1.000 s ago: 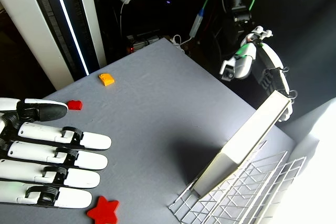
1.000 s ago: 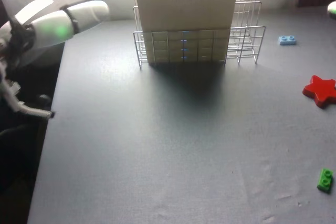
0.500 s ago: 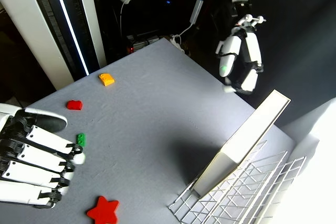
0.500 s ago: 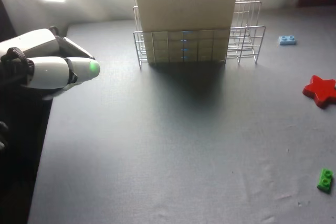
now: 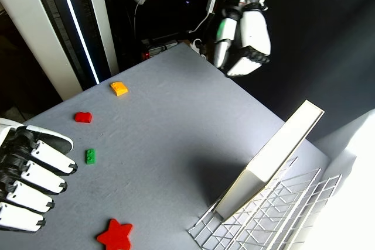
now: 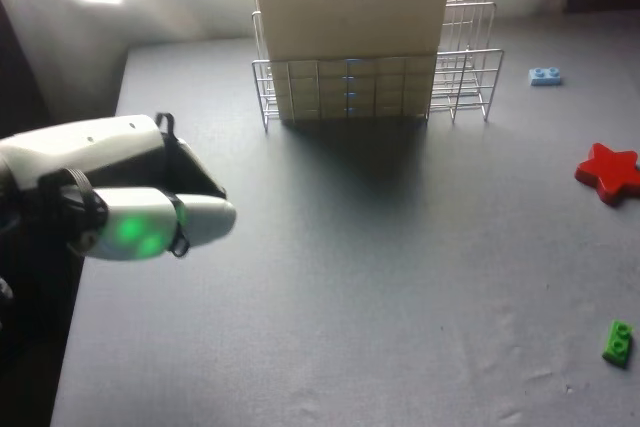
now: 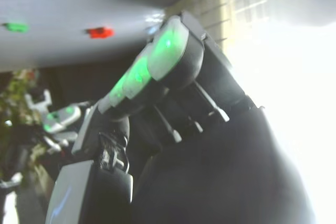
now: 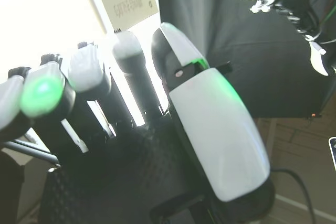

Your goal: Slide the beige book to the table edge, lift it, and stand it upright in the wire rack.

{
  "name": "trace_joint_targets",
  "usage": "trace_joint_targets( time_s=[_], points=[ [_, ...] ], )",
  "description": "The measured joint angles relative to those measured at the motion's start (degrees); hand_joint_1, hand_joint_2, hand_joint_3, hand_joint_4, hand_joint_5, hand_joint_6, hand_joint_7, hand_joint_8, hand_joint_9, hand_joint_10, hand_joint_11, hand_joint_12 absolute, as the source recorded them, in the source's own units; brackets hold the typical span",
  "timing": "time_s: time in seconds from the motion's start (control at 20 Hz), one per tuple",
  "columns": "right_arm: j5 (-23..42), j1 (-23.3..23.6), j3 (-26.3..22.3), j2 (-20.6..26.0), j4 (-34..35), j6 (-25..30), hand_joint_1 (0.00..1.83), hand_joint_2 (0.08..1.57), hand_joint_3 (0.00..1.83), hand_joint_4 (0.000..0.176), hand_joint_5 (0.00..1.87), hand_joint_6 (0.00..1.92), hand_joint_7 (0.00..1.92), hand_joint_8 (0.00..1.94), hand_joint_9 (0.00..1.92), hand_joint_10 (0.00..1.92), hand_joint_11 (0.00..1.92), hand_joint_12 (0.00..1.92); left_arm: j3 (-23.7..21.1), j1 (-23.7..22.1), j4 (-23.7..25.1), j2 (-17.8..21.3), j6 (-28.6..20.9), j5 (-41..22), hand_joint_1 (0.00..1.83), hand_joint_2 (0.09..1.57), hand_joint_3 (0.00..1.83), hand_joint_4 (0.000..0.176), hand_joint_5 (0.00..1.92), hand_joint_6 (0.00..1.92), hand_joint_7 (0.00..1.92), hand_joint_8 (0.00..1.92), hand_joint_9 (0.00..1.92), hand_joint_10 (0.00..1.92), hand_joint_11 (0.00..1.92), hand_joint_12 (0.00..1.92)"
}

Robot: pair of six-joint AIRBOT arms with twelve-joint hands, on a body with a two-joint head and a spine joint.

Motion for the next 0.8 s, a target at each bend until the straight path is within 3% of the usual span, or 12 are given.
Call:
trace_joint_targets(
  time_s=[0.15,0.25,0.4,0.45,0.6,0.8],
  points=[
    [0.09,0.0,0.0,0.0,0.0,0.02,0.28,1.55,0.0,0.0,1.02,1.92,1.22,1.9,1.24,1.92,1.18,1.92,-2.21,-1.27,-0.04,0.07,2.23,3.23,0.49,1.51,0.0,0.0,1.02,1.92,1.16,1.92,1.22,1.92,1.26,1.92],
    [0.0,0.0,0.0,0.0,0.0,0.02,0.44,1.5,0.0,0.0,1.02,1.92,1.19,1.9,1.22,1.92,1.18,1.92,-2.89,-2.49,-0.04,0.07,3.26,4.83,0.48,1.51,0.0,0.0,1.04,1.92,1.19,1.92,1.25,1.92,1.29,1.92],
    [0.02,0.0,0.0,0.0,0.0,0.02,0.47,1.51,0.0,0.0,1.04,1.92,1.2,1.94,1.24,1.92,1.2,1.92,-3.43,-5.11,-0.2,0.07,4.92,5.99,0.48,1.52,0.0,0.0,1.08,1.92,1.21,1.92,1.27,1.92,1.31,1.92],
    [0.02,0.0,0.0,0.0,0.0,0.02,0.52,1.49,0.0,0.0,1.03,1.92,1.2,1.94,1.24,1.92,1.19,1.92,-3.56,-5.55,-0.2,0.07,5.07,6.34,0.48,1.51,0.0,0.0,1.04,1.92,1.17,1.92,1.22,1.92,1.24,1.92],
    [0.02,0.0,0.0,0.0,0.02,0.02,0.64,1.44,0.0,0.0,1.04,1.78,1.15,1.92,1.19,1.92,1.08,1.92,-4.85,-6.23,-0.22,0.07,5.31,7.67,0.49,1.51,0.0,0.0,1.04,1.92,1.17,1.92,1.21,1.92,1.24,1.92],
    [0.04,0.0,0.0,0.0,0.02,0.02,0.51,1.49,0.01,0.0,1.08,1.92,1.22,1.94,1.27,1.92,1.27,1.92,-5.42,-8.28,-0.22,0.0,5.29,8.98,0.48,1.5,0.0,0.0,1.05,1.92,1.17,1.92,1.22,1.92,1.25,1.92]
  ],
)
